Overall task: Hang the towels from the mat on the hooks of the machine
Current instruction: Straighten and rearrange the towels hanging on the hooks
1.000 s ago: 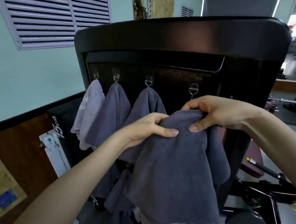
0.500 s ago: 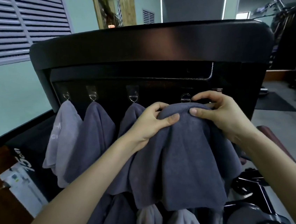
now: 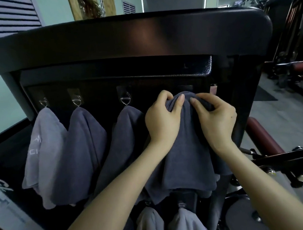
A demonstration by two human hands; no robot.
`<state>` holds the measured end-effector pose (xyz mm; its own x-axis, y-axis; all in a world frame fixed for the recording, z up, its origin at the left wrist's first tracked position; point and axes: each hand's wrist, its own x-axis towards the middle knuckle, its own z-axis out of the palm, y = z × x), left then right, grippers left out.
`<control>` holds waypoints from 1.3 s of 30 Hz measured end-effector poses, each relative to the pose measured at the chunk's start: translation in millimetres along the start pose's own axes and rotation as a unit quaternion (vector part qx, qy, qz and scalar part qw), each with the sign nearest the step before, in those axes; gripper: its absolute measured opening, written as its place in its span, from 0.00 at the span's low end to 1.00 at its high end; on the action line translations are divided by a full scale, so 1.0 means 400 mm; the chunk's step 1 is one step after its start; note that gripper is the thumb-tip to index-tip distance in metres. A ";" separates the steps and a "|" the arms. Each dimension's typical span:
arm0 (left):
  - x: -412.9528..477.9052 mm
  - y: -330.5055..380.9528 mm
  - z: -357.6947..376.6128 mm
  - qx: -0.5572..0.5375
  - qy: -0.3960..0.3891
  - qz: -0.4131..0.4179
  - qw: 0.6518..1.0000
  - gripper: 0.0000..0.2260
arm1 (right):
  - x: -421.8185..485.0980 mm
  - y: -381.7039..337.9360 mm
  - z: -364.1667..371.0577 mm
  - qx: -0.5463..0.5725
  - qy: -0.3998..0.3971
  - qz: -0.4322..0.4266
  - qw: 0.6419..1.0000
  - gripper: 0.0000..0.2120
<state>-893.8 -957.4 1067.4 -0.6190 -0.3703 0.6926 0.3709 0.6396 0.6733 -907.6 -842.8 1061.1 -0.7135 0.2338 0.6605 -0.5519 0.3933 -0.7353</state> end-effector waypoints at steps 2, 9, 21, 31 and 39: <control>-0.012 -0.001 0.014 0.068 0.030 0.032 0.997 0.13 | -0.009 0.007 0.001 -0.025 0.007 -0.013 1.000 0.05; -0.042 -0.022 0.040 0.290 0.067 0.079 0.951 0.16 | -0.027 0.057 0.002 -0.249 0.021 -0.168 0.954 0.11; -0.072 -0.049 -0.028 -0.157 -0.234 -0.211 0.936 0.10 | 0.009 0.051 -0.011 -0.219 -0.140 -0.119 0.958 0.11; -0.112 -0.054 0.018 -0.018 -0.176 -0.252 0.951 0.13 | 0.023 0.046 -0.040 -0.144 -0.176 -0.109 0.968 0.11; -0.122 -0.060 -0.020 -0.127 -0.177 -0.213 0.953 0.12 | 0.003 0.067 -0.041 -0.113 -0.185 -0.108 0.970 0.16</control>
<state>-866.9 -960.3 1019.4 -0.9285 -0.2814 0.2422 0.1611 0.2824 0.9457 -916.2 -817.2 1044.7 -0.7217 -0.1944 0.6644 -0.6261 0.5927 -0.5066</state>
